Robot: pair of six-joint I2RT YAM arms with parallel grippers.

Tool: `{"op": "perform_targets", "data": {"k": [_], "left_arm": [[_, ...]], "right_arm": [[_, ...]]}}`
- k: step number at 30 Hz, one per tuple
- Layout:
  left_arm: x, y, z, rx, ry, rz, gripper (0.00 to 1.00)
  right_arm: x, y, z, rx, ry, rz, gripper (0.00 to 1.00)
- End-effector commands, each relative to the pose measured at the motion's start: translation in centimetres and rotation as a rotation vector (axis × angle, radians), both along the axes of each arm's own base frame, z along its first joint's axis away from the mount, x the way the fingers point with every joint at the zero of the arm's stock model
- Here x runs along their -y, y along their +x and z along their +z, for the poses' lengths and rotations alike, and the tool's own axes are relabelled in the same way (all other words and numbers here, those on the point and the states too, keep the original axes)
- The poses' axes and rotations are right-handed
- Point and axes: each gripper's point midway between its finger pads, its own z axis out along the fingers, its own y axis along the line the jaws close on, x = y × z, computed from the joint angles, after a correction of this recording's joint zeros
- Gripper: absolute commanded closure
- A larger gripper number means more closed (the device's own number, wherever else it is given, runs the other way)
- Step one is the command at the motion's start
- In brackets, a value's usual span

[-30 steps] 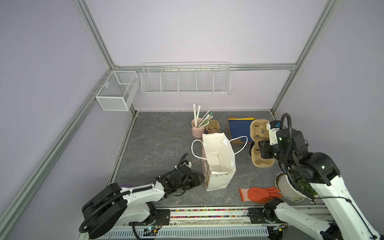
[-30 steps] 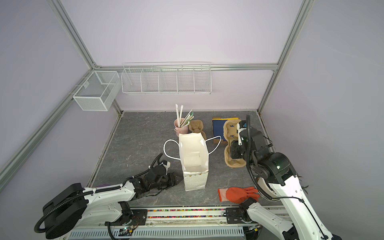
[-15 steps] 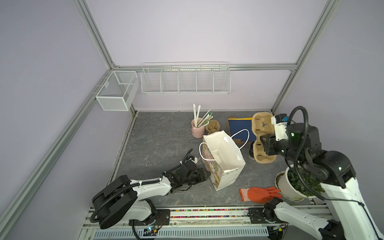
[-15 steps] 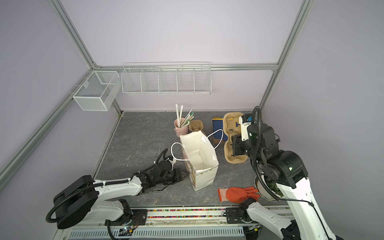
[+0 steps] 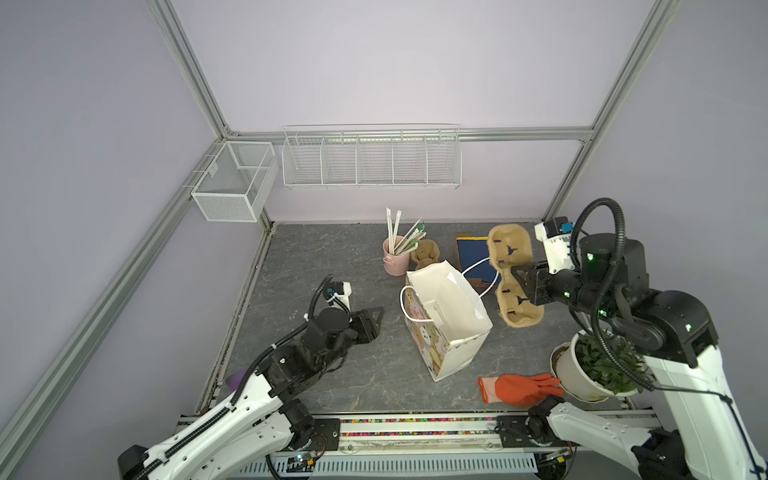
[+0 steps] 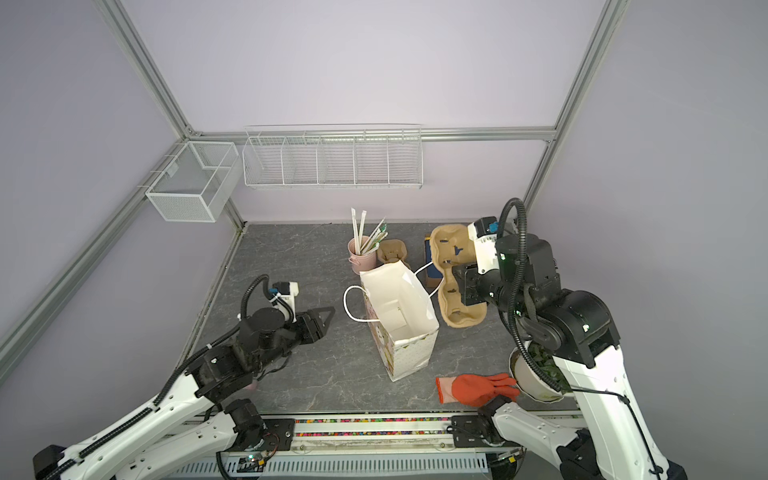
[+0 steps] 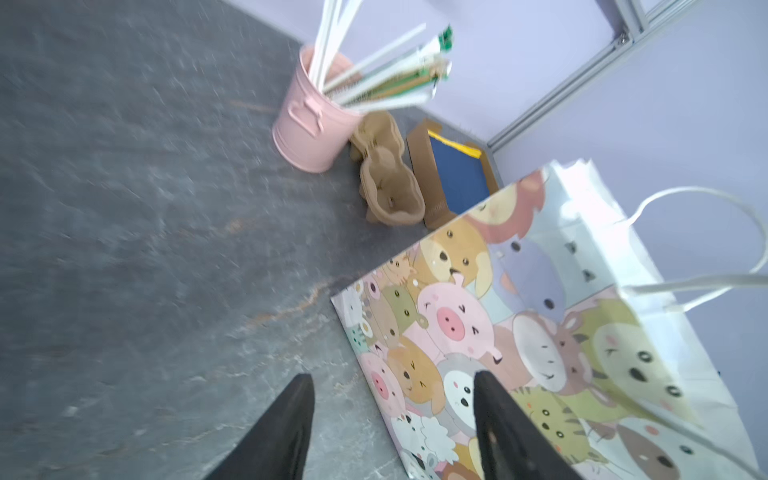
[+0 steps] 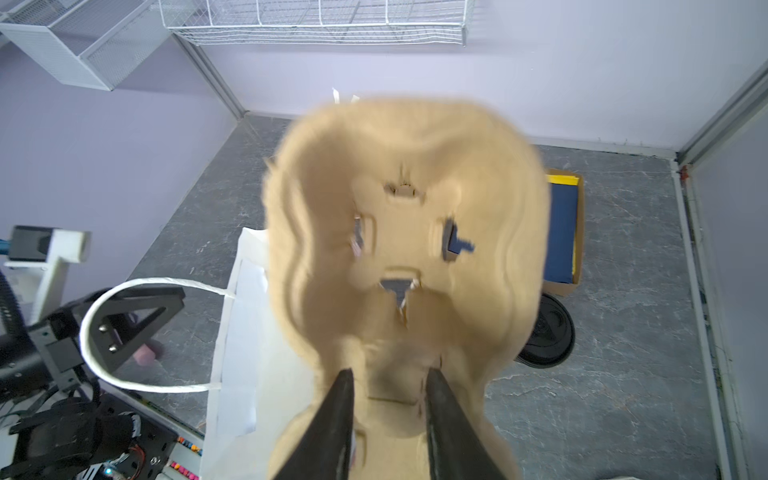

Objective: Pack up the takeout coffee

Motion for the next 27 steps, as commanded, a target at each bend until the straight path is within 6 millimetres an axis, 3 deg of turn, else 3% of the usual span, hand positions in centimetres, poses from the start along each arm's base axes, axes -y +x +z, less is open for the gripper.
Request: {"op": "perform_targets", "data": {"k": [1, 5, 7, 10, 15, 20, 24, 27], "left_arm": [[-4.6, -0.1, 0.9, 0.048, 0.254, 0.089, 0.38], [-7.2, 0.1, 4.2, 0.128, 0.32, 0.177, 0.38], [-7.7, 0.1, 4.4, 0.139, 0.325, 0.19, 0.38], [-8.2, 0.0, 4.2, 0.137, 0.347, 0.204, 0.37], [-9.5, 0.0, 5.6, 0.176, 0.397, 0.238, 0.37], [-10.3, -0.1, 5.8, 0.197, 0.425, 0.263, 0.37], [-10.1, 0.0, 5.1, 0.185, 0.438, 0.251, 0.37], [-10.2, -0.2, 4.9, 0.18, 0.43, 0.253, 0.36]], "right_arm": [[-2.2, -0.2, 0.2, -0.011, 0.019, 0.088, 0.68], [-3.5, -0.2, 0.1, -0.02, -0.005, 0.121, 0.69], [-1.5, -0.1, -0.5, -0.006, -0.053, 0.031, 0.7], [1.1, -0.5, -1.2, 0.044, -0.078, -0.062, 0.58], [3.2, -1.6, -7.6, -0.119, -0.175, -0.146, 0.52], [3.3, -3.0, -14.0, -0.233, -0.17, -0.153, 0.46], [3.9, -3.7, -17.7, -0.304, -0.206, -0.168, 0.4], [4.9, -4.3, -19.1, -0.318, -0.205, -0.218, 0.37]]}}
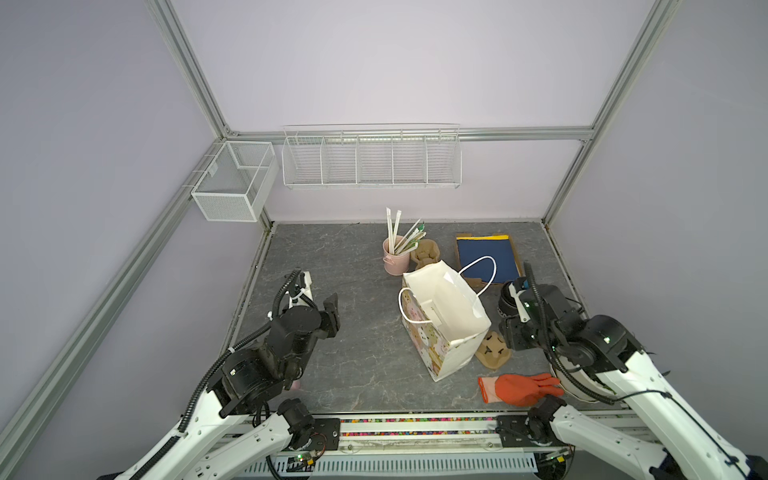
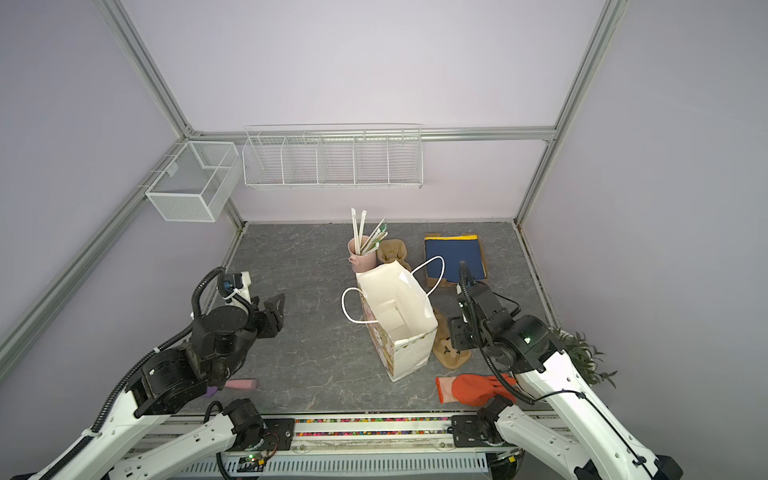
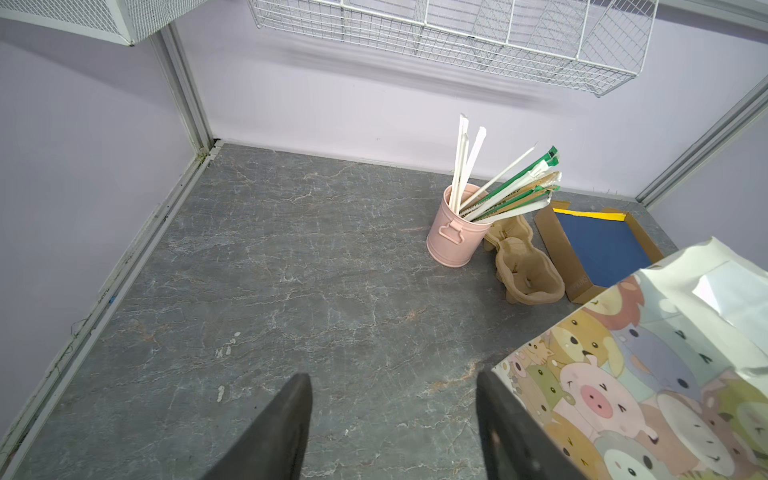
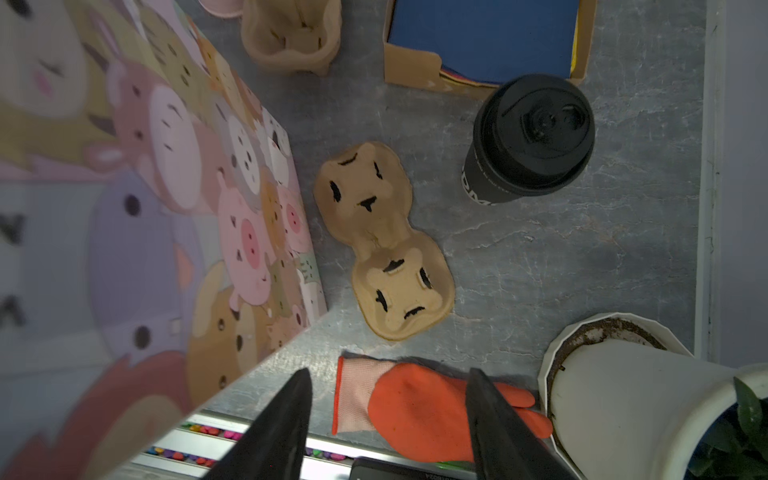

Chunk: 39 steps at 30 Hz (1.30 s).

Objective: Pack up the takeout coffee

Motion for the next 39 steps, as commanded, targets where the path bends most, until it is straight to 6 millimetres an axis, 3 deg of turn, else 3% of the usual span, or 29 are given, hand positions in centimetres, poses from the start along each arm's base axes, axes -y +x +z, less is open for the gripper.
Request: {"op": "perform_targets", "data": {"k": [1, 11, 18, 27, 35, 39], "left_arm": [[-1.0, -0.3, -0.4, -0.004, 0.035, 0.018, 0.37], [-0.8, -0.3, -0.2, 0.001, 0.031, 0.01, 0.37], [-0.9, -0.4, -0.2, 0.003, 0.033, 0.005, 0.36], [-0.7, -0.5, -0.3, -0.002, 0.028, -0.006, 0.37], [-0.9, -0.6, -0.3, -0.001, 0.027, 0.0, 0.37], [-0.6, -0.4, -0.4, -0.006, 0.033, -0.007, 0.37]], "right_arm": [[0.8, -0.3, -0.6, 0.032, 0.044, -0.07, 0.36], [0.8, 0.0, -5.0, -0.086, 0.077, -0.271, 0.28], [1.4, 0.2, -9.9, -0.189, 0.119, -0.413, 0.25], [0.0, 2.2, -11.9, -0.271, 0.168, -0.474, 0.17], [1.0, 2.1, -13.9, -0.343, 0.134, -0.568, 0.15], [0.4, 2.3, -15.0, -0.369, 0.175, -0.578, 0.14]]}}
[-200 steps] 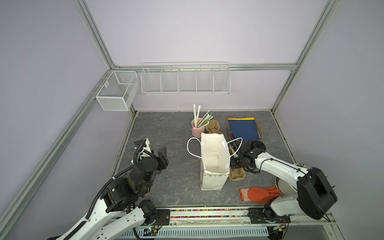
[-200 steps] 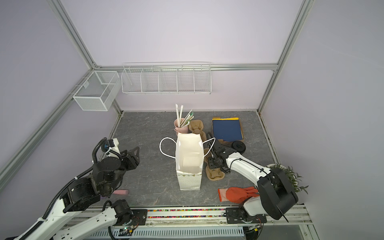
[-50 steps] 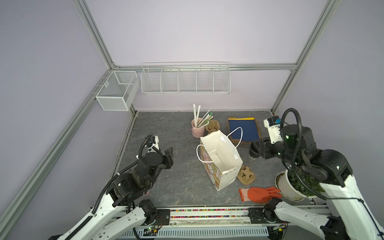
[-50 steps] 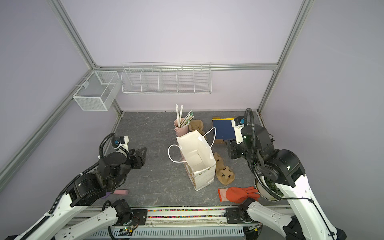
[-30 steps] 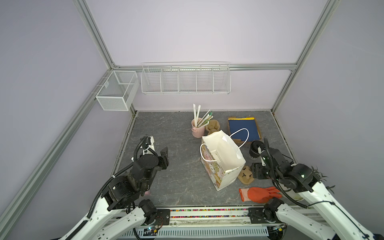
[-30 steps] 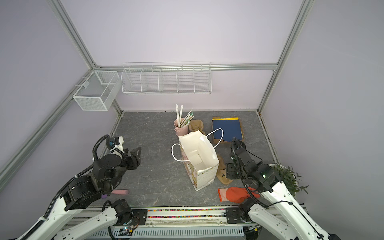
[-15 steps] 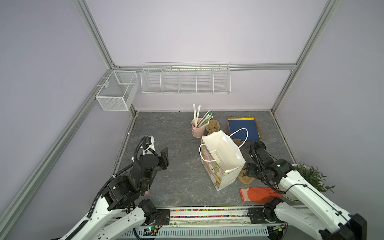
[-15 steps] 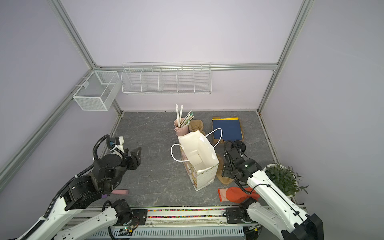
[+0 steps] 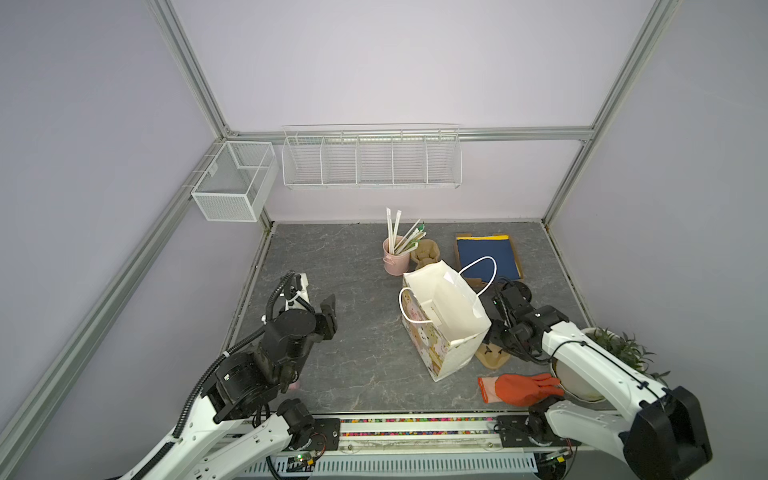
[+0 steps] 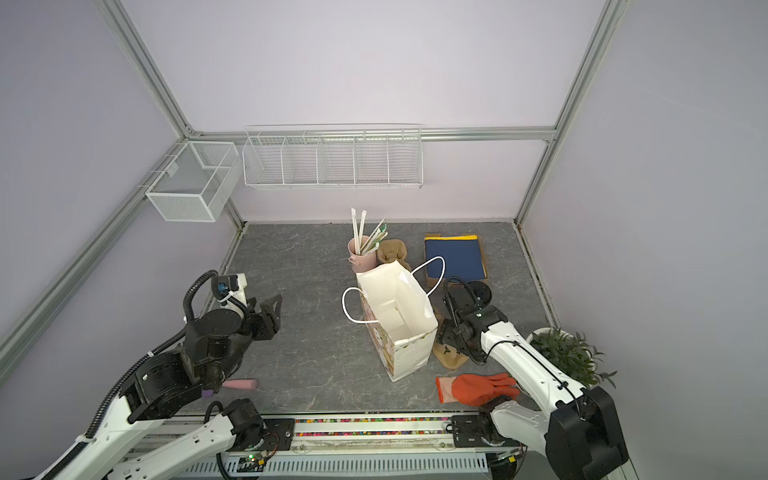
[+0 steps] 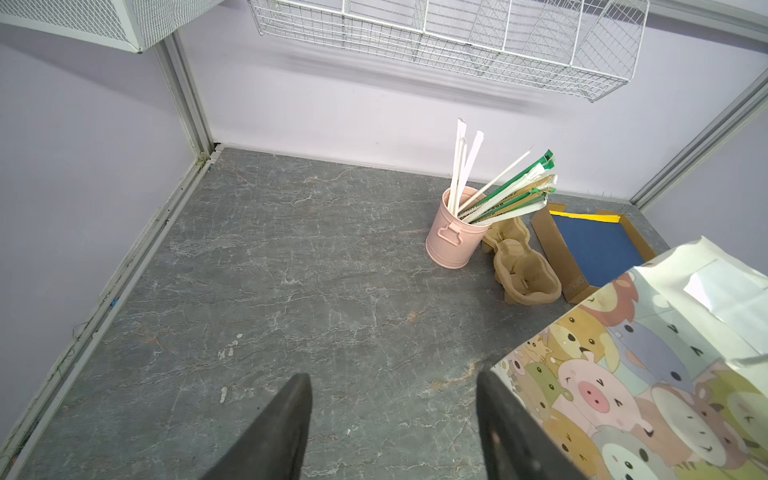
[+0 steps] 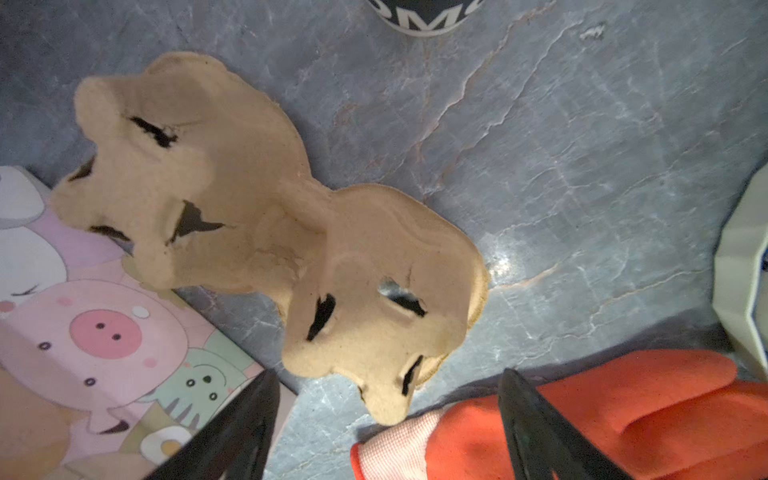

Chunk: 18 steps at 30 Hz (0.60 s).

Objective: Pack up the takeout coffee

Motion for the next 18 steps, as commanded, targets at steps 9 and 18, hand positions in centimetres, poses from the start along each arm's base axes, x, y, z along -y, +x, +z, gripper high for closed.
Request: {"op": "perform_targets", "data": {"k": [9, 18], "left_arm": [[-0.4, -0.1, -0.8, -0.019, 0.044, 0.005, 0.37], [-0.1, 0.1, -1.0, -0.028, 0.052, 0.002, 0.37]], "right_arm": [[0.2, 0.7, -1.9, -0.002, 0.044, -0.104, 0.13], [0.1, 1.1, -3.5, -0.021, 0.057, -0.129, 0.14]]}}
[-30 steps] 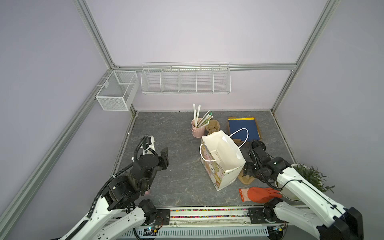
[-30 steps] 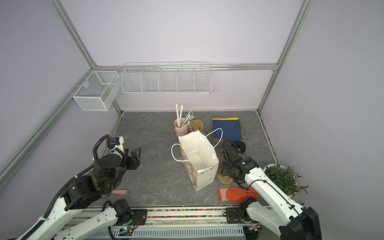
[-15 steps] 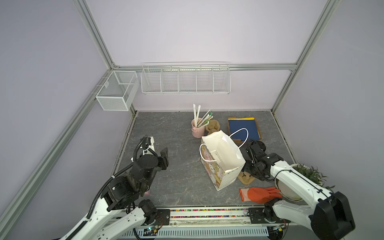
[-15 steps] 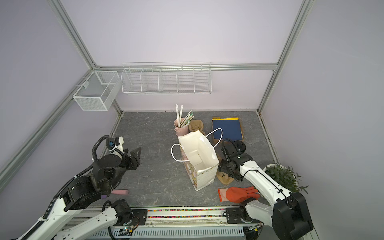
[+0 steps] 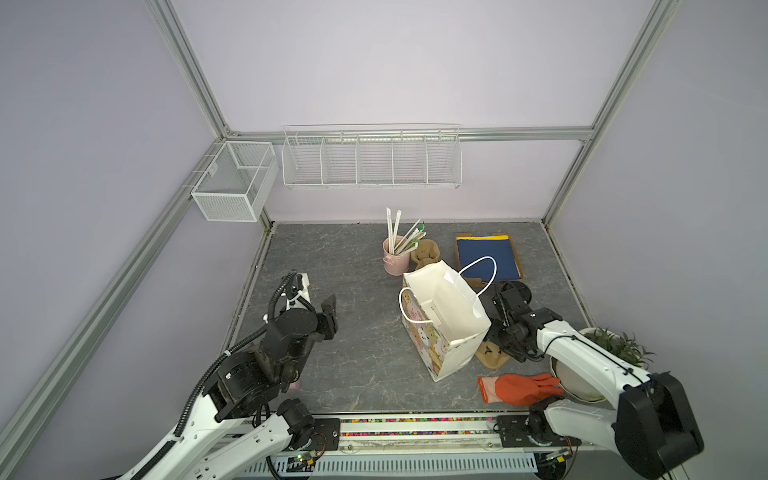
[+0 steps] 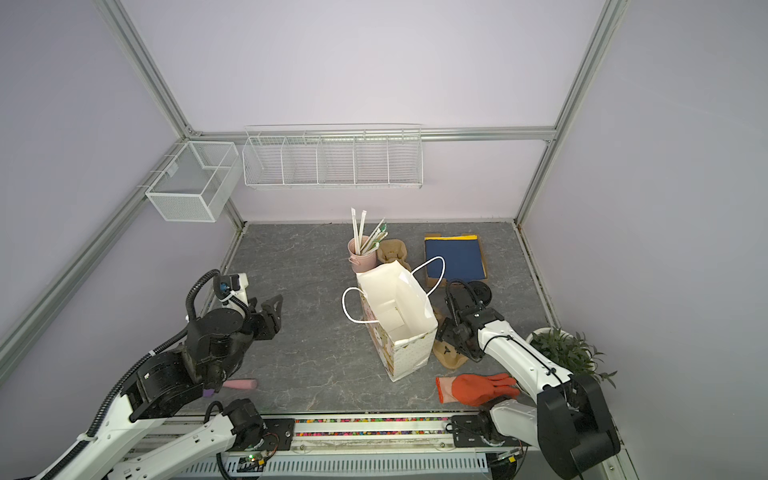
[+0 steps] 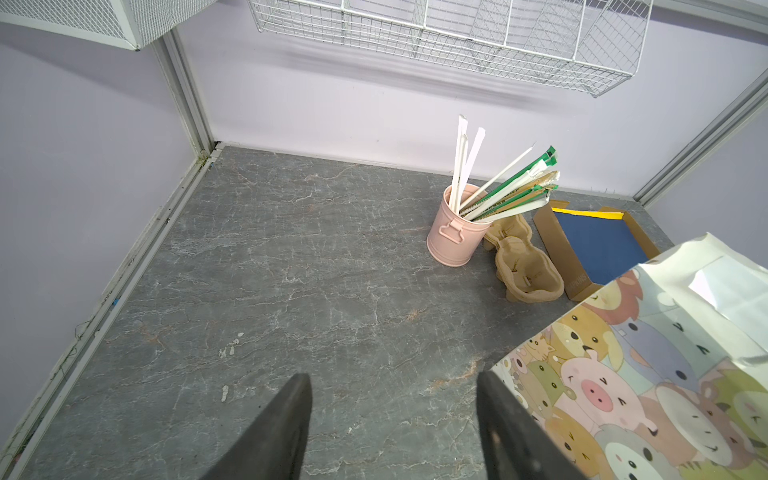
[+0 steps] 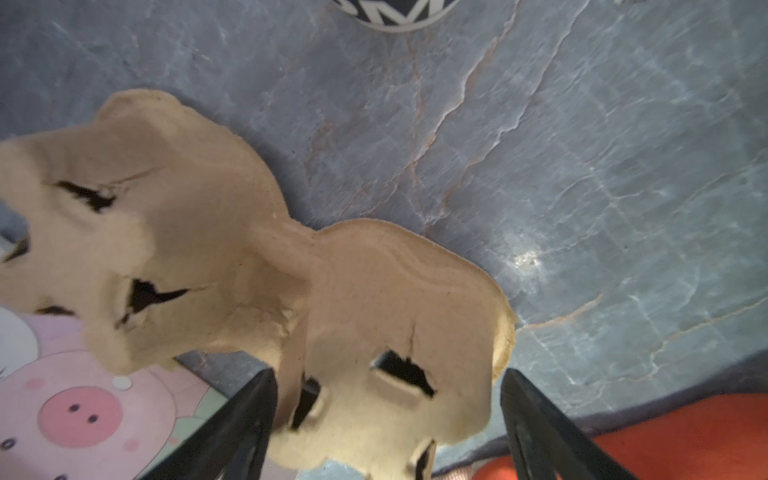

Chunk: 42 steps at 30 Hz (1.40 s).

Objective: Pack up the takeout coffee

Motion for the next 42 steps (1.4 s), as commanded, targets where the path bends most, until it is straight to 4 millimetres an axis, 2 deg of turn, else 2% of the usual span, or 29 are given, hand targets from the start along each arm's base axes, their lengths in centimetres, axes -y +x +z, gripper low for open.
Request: {"op": "perform_targets", "data": {"k": [1, 13, 19, 33, 42], "left_arm": [[-0.3, 0.0, -0.8, -0.02, 0.043, 0.004, 0.36], [-0.2, 0.1, -1.0, -0.025, 0.053, 0.005, 0.36], [-0.1, 0.2, -1.0, -0.028, 0.055, 0.003, 0.36], [0.3, 0.1, -0.7, -0.016, 0.033, -0.021, 0.36], [2.9, -1.2, 1.6, 0.044, -0.118, -0.189, 0.36]], "right_arm": [[-0.1, 0.1, -0.7, -0.007, 0.02, -0.033, 0.14], [0.9, -0.1, -0.8, 0.005, -0.009, -0.038, 0.24], [1.2, -0.3, -0.1, 0.026, -0.003, -0.039, 0.27], [3.6, -1.5, 4.5, 0.143, -0.046, -0.071, 0.3], [5.2, -3.0, 7.8, 0.233, -0.062, -0.099, 0.31]]}}
